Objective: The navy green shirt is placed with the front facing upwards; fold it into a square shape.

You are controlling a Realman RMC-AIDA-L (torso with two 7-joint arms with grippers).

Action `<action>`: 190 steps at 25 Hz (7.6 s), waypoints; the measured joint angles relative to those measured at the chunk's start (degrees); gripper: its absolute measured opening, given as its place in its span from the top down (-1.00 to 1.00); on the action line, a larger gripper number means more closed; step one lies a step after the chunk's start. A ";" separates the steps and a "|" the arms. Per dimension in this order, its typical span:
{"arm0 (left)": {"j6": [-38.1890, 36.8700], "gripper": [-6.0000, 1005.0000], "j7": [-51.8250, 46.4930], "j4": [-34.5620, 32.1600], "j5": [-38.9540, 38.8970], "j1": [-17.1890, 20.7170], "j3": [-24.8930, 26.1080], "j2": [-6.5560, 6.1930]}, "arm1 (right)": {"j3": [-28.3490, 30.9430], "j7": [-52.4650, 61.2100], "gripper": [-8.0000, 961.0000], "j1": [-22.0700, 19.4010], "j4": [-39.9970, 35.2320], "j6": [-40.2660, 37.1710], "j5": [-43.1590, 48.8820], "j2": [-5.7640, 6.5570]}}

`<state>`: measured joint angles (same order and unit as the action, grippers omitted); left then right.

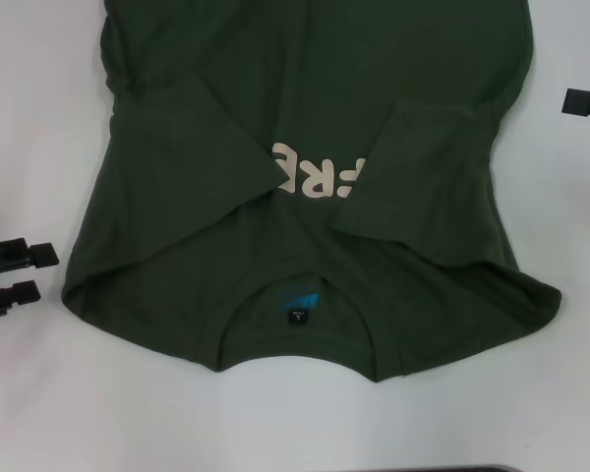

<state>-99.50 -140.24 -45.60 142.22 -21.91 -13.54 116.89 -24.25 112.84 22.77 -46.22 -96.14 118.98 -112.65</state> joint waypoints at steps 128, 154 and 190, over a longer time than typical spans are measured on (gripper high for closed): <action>4.01 0.91 2.35 6.93 1.30 -3.50 -4.87 -0.03 | -3.06 17.91 -0.84 6.09 12.83 -2.99 29.12 2.91; 3.70 0.91 2.35 7.02 1.30 -3.49 -4.74 -0.12 | -3.69 18.82 0.53 5.81 12.31 -1.94 29.12 2.81; -4.85 0.91 2.95 5.12 10.79 -2.23 -8.20 0.09 | -4.32 20.72 0.89 4.46 11.41 -4.06 35.56 6.75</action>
<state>-104.35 -137.29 -40.48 153.02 -24.14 -21.74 116.99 -28.56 133.56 27.23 -34.81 -100.20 154.54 -105.91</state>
